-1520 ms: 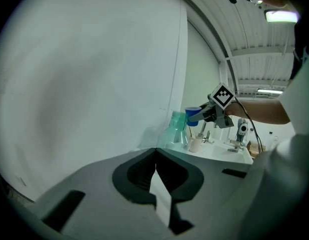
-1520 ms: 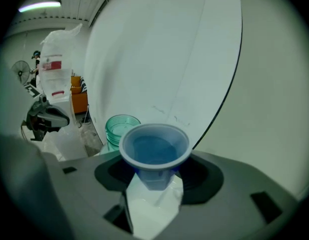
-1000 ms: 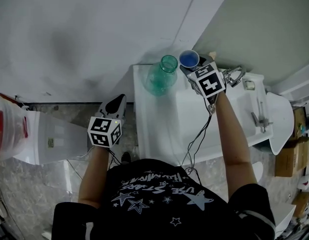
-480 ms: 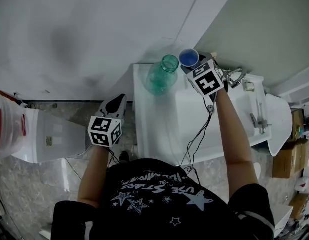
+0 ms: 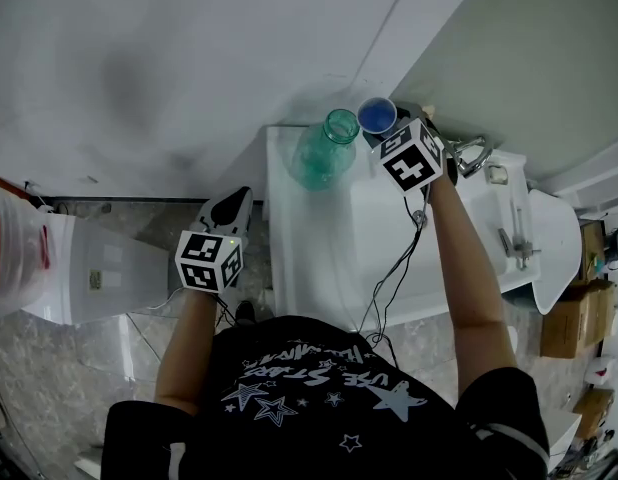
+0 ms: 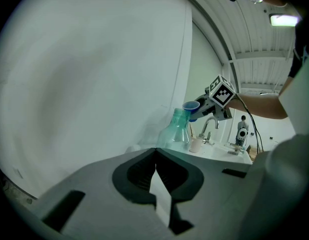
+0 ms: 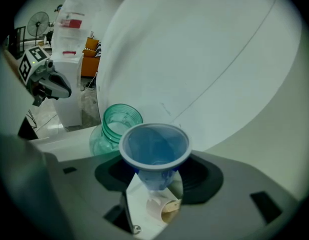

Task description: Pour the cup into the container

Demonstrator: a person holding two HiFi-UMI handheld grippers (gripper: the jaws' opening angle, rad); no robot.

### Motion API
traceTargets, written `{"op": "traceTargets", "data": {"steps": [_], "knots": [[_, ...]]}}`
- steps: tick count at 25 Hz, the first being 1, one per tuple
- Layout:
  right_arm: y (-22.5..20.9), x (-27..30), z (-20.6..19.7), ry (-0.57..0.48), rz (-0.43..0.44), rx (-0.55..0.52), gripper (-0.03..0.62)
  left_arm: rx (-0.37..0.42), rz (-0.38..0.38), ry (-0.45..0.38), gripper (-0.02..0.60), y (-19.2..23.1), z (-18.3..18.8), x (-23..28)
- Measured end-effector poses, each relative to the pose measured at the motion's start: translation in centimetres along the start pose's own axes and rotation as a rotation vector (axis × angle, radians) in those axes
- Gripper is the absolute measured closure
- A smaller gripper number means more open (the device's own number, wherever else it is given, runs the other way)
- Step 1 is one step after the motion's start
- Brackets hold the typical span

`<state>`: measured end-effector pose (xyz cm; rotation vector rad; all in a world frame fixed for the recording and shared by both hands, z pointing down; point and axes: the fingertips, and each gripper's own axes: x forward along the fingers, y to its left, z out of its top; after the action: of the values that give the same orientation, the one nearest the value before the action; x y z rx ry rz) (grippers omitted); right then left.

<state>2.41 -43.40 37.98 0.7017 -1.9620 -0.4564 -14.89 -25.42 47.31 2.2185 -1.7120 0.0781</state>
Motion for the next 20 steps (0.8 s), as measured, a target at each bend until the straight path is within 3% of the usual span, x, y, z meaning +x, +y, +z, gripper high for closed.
{"op": "traceTargets", "data": {"steps": [20], "knots": [[-0.27,-0.03,0.52,0.049,-0.054,-0.141,0.339,-0.011,0.007,-0.016,0.569,0.30,-0.13,-0.44]]}}
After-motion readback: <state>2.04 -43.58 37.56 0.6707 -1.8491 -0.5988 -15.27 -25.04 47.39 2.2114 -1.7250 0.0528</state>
